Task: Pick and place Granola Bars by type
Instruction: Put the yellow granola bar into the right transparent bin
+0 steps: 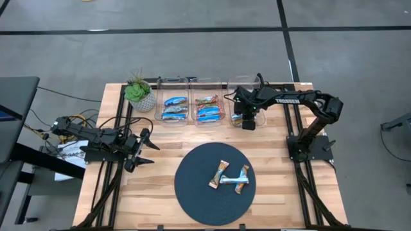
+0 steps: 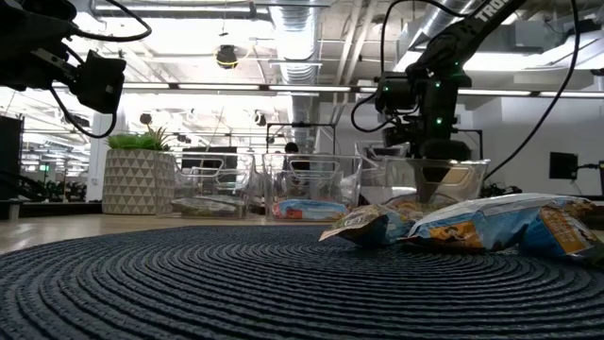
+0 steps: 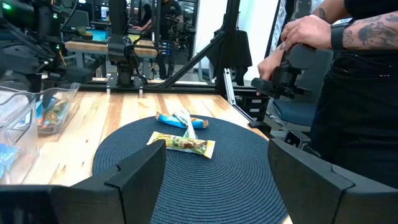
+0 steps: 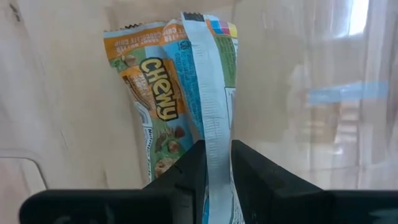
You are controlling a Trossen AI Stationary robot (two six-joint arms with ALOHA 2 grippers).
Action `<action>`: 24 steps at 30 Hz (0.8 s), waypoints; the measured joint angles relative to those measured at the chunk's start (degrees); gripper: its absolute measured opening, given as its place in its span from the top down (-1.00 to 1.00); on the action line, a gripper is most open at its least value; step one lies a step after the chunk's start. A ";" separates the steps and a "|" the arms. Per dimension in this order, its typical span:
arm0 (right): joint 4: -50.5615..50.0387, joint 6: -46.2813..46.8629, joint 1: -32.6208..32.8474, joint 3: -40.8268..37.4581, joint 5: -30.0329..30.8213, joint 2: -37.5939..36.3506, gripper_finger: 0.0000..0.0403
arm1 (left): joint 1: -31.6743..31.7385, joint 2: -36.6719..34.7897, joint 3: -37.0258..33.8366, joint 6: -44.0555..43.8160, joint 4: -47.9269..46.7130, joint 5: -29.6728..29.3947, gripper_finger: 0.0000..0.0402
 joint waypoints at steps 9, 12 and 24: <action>-1.31 0.94 0.99 0.00 -2.15 -0.04 0.66 | 0.00 0.00 -0.01 -0.01 0.00 0.00 -0.37; -1.86 0.96 1.35 0.00 -3.01 -0.04 0.66 | 0.00 -0.01 0.01 0.01 0.00 0.00 -0.37; -4.55 2.38 1.71 0.00 -5.75 -2.38 0.66 | 0.00 0.01 0.00 -0.01 0.00 0.00 -0.37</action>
